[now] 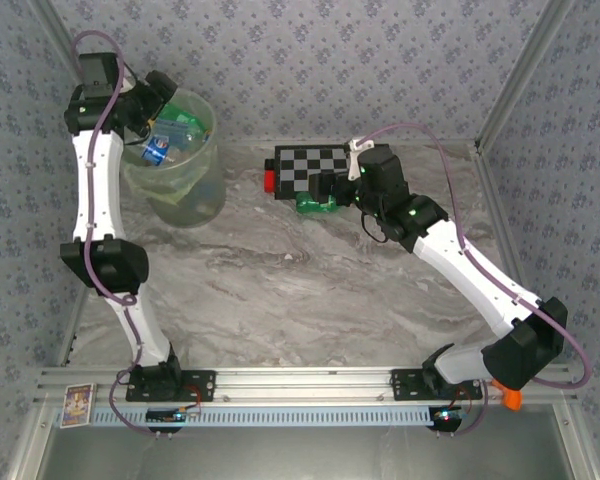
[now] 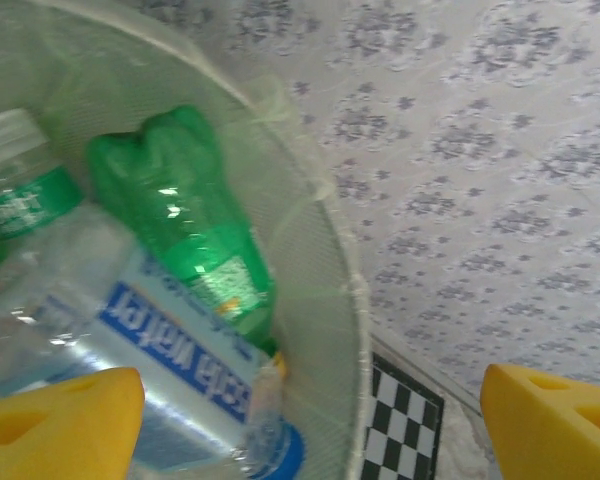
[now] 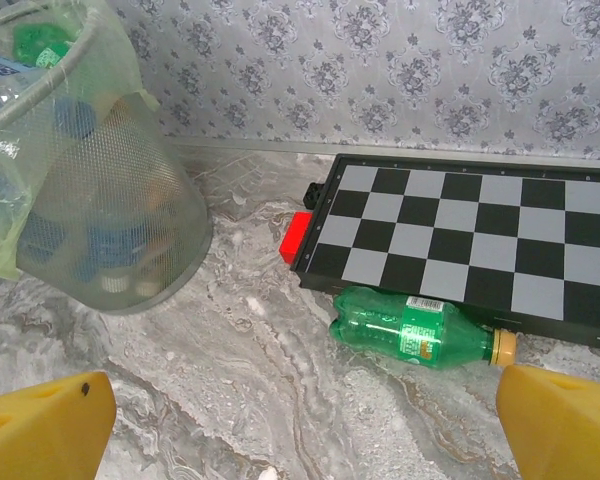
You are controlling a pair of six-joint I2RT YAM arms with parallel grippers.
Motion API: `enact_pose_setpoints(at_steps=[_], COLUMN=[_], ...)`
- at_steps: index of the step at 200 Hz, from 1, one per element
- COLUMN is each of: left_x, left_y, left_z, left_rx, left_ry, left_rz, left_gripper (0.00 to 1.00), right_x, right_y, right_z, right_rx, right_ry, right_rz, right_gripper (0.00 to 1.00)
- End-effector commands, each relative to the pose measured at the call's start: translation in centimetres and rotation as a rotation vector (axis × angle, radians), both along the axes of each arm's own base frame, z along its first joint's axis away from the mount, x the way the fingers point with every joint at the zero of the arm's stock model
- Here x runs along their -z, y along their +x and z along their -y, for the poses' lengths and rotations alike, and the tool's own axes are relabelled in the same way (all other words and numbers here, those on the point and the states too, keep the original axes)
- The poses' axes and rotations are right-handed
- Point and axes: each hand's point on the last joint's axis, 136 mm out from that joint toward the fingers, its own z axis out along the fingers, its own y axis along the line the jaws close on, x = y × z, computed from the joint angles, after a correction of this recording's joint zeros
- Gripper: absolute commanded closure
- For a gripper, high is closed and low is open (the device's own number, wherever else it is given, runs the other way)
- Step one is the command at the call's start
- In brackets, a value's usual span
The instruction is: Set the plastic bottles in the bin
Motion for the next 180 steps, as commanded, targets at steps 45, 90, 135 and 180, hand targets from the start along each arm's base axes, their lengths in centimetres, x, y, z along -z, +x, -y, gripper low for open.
enact_pose_setpoints(at_steps=[45, 90, 135, 180], left_x=[1.8, 0.0, -3.1, -3.7], left_y=[-3.8, -4.5, -4.5, -4.6], left_z=[-0.7, -0.8, 0.9, 3.3], left_rx=[-0.031, -0.022, 0.037, 0.110], left_ry=[0.001, 0.015, 0.018, 0.017], left_rz=[-0.025, 0.013, 0.082, 0.107], left_gripper=[0.13, 0.13, 0.12, 0.11], right_x=[-0.5, -0.5, -0.4, 0.5], right_y=[0.1, 0.2, 0.0, -0.2], right_z=[0.0, -0.2, -0.3, 0.0], right_rx=[0.008, -0.002, -0.001, 0.011], right_ry=[-0.010, -0.012, -0.010, -0.011], right_rz=[0.008, 0.007, 0.002, -0.034], right_gripper=[0.00, 0.00, 0.00, 0.00])
